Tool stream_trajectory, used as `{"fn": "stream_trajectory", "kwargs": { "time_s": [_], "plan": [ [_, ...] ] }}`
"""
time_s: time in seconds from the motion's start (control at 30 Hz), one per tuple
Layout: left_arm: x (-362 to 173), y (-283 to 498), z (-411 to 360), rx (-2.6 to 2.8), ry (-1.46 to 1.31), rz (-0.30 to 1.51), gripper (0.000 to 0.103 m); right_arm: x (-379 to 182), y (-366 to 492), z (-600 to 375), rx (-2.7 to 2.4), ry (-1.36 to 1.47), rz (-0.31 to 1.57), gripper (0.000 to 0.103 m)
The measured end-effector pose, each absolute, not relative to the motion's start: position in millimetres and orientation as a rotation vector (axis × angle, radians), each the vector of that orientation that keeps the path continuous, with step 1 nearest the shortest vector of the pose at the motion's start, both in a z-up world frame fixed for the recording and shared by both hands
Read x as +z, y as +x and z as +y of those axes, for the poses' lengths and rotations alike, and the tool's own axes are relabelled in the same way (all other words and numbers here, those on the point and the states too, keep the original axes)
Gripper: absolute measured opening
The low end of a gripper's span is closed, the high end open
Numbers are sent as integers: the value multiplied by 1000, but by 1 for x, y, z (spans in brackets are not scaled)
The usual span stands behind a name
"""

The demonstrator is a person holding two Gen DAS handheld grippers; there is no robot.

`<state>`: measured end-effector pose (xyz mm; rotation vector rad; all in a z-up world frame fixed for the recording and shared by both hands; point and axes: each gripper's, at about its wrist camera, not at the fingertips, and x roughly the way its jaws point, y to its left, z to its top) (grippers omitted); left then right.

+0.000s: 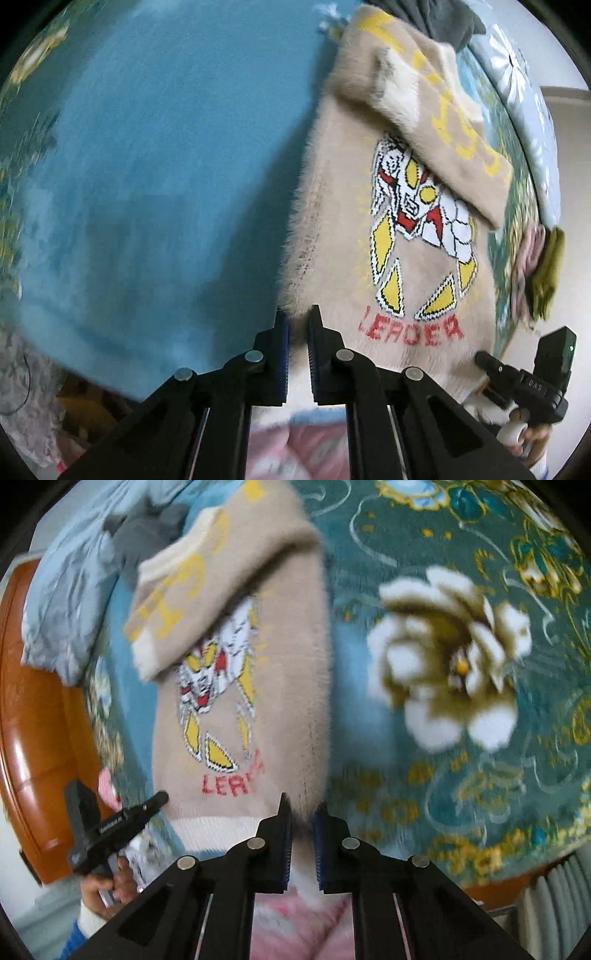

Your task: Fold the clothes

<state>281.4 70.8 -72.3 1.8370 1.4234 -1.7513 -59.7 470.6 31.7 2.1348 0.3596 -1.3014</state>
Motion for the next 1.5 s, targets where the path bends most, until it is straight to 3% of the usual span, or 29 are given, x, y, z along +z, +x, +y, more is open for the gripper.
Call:
{"fn": "stream_trajectory", "kwargs": {
  "time_s": [0.2, 0.37, 0.47, 0.57, 0.7, 0.8, 0.93, 1.0, 1.07, 1.2, 1.33, 1.4, 1.5],
  "plan": [
    [-68, 312, 38, -1626, 1658, 1724, 9, 38, -87, 480, -1275, 2230, 78, 10],
    [-47, 269, -5, -1601, 1364, 1950, 9, 50, -141, 421, -1345, 2173, -106, 10],
    [-43, 245, -34, -1479, 1139, 2136, 13, 56, -172, 397, -1428, 2172, -177, 15],
    [-44, 235, -46, -1372, 939, 2268, 16, 54, -196, 398, -1501, 2191, -333, 26],
    [-58, 221, -45, -1331, 1029, 2150, 20, 40, -204, 404, -1538, 2218, -389, 27],
    [-75, 213, -43, -1364, 1205, 1997, 22, 28, -198, 385, -1559, 2199, -209, 32],
    [-80, 180, -38, -1524, 1431, 1700, 38, 12, -190, 358, -1577, 2161, 28, 36],
    [-81, 167, -36, -1588, 1508, 1594, 41, 6, -188, 341, -1593, 2123, 145, 39],
    [-83, 150, -34, -1646, 1584, 1484, 42, 2, -188, 324, -1619, 2075, 247, 44],
    [-87, 123, -25, -1738, 1688, 1327, 42, -10, -183, 298, -1588, 2035, 348, 43],
    [-81, 111, -13, -1841, 1739, 1189, 15, -2, -174, 296, -1592, 1969, 403, 17],
    [-73, 109, -8, -1910, 1733, 1128, 12, 4, -175, 302, -1609, 1933, 362, 11],
    [-55, 120, -15, -2025, 1592, 1213, 12, 14, -184, 317, -1666, 1895, 288, 11]
  ]
}}
